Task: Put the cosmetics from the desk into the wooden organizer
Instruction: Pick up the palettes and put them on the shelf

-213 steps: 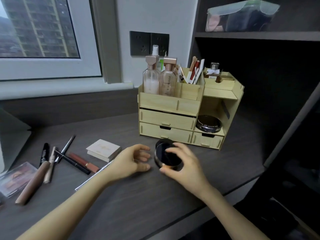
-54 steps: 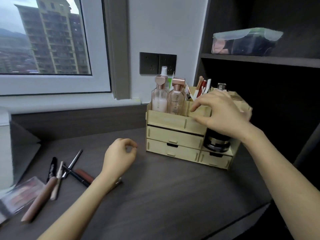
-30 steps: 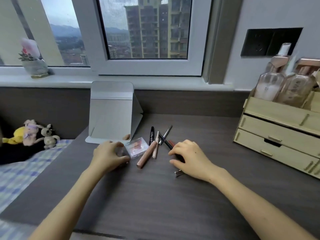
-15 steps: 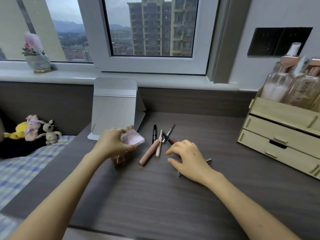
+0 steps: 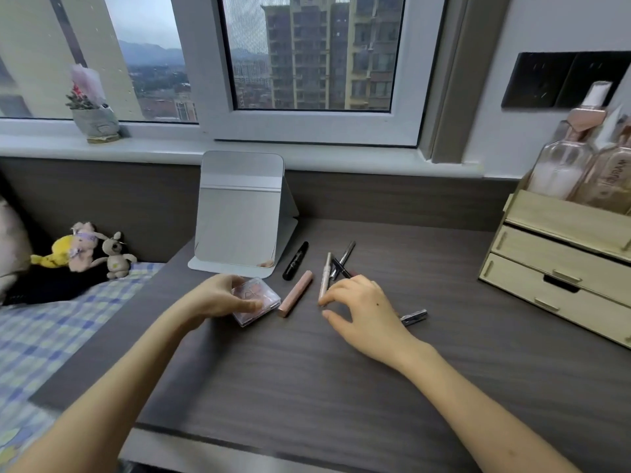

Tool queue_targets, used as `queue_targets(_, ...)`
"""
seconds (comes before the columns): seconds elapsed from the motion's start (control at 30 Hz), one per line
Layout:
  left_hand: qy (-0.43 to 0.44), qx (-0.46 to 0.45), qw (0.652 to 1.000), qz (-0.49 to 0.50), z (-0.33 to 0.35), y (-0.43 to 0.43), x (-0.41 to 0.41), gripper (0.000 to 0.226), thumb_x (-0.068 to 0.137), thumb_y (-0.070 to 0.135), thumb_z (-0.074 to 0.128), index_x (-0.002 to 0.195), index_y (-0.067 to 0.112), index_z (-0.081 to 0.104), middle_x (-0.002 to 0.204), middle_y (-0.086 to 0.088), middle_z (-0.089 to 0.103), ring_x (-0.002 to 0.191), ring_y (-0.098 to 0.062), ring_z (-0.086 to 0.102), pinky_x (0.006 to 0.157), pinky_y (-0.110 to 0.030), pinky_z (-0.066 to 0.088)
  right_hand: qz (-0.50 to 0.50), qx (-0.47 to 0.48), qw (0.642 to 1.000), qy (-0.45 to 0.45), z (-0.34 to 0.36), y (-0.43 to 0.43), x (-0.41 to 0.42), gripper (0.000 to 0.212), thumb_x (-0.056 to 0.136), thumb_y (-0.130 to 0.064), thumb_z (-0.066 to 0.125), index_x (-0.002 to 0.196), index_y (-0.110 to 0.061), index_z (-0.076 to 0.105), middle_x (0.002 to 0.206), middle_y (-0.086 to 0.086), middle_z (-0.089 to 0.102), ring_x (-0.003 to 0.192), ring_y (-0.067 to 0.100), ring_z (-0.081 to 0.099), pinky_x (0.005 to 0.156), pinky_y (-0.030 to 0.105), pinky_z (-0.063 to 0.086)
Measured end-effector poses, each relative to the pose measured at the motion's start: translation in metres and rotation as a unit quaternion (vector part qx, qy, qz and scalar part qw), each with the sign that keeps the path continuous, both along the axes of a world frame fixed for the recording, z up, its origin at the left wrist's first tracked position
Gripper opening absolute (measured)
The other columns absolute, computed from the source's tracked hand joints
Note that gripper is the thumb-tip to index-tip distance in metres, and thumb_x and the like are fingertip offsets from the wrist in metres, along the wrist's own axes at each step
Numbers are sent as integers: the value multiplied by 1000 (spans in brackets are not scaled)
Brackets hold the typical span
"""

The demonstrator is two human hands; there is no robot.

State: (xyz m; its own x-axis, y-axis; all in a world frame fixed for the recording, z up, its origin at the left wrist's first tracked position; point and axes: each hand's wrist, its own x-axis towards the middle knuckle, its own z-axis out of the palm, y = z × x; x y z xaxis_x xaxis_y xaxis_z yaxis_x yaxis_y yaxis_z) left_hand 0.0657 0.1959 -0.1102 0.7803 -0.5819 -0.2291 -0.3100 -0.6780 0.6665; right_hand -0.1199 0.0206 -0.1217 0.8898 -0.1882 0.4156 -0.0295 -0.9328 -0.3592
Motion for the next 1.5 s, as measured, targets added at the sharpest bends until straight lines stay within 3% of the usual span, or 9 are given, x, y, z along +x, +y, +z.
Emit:
queue_targets(0.1,38,60,997,-2,8,-9,5,46,65,25,83,102,5,63,106,-12,66,96,-25,60,79,-30,46,-12,15,1000,7,-2,-2,-6,20,88,-31,58,104,-24,68,110,-11,64,110,12,48,96,24,28)
queue_targets(0.23,56,121,991,-8,17,-22,1,38,65,21,83,93,9,60,99,-10,63,88,-22,54,73,-27,41,-12,30,999,6,-5,-1,-13,20,87,-30,58,104,-24,68,110,-11,63,111,11,47,93,19,24)
queue_targets(0.47,74,-14,997,15,36,-18,-19,22,75,19,75,88,10,61,88,-8,66,81,-18,61,70,-27,50,-26,112,993,-8,-2,-1,-24,20,87,-24,61,105,-20,68,102,-12,65,100,4,51,89,10,33)
queue_targets(0.6,185,-133,973,-46,53,-42,-50,19,76,14,73,92,7,66,80,-6,74,73,-15,69,66,-24,55,-29,425,904,-42,14,1,-29,25,89,-15,60,114,-17,60,86,-9,66,80,4,62,73,11,48)
queue_targets(0.73,235,-181,943,-149,63,-96,-89,11,81,11,66,90,5,71,77,-7,74,67,-14,70,64,-25,57,-5,565,820,-88,32,-19,-55,25,93,-11,54,118,-11,57,84,-1,70,68,10,64,60,30,57)
queue_targets(0.97,318,-234,886,-244,85,-201,-169,13,90,13,55,92,10,67,82,-5,71,76,-17,66,78,-33,54,-159,562,783,-214,69,-83,-140,15,88,-4,59,101,1,64,72,9,64,45,7,54,38,18,43)
queue_targets(1.2,384,-228,868,-218,95,-259,-218,13,92,12,51,83,14,60,68,-2,67,59,-12,63,62,-31,51,-286,499,736,-356,88,-121,-221,10,87,3,58,93,-4,60,76,8,66,41,1,56,36,15,43)
queue_targets(1.37,452,-178,840,-241,90,-273,-245,20,96,15,44,85,12,60,71,-5,68,70,-17,62,72,-36,49,-295,466,762,-340,91,-124,-222,17,79,0,69,90,1,57,68,10,66,45,7,60,38,17,44)
queue_targets(1.5,495,-167,814,-254,84,-277,-250,27,96,30,44,86,13,64,68,-3,72,70,-16,66,71,-36,51,-370,395,791,-285,86,-133,-218,19,71,-13,80,76,-11,62,67,5,62,56,9,53,50,17,40)
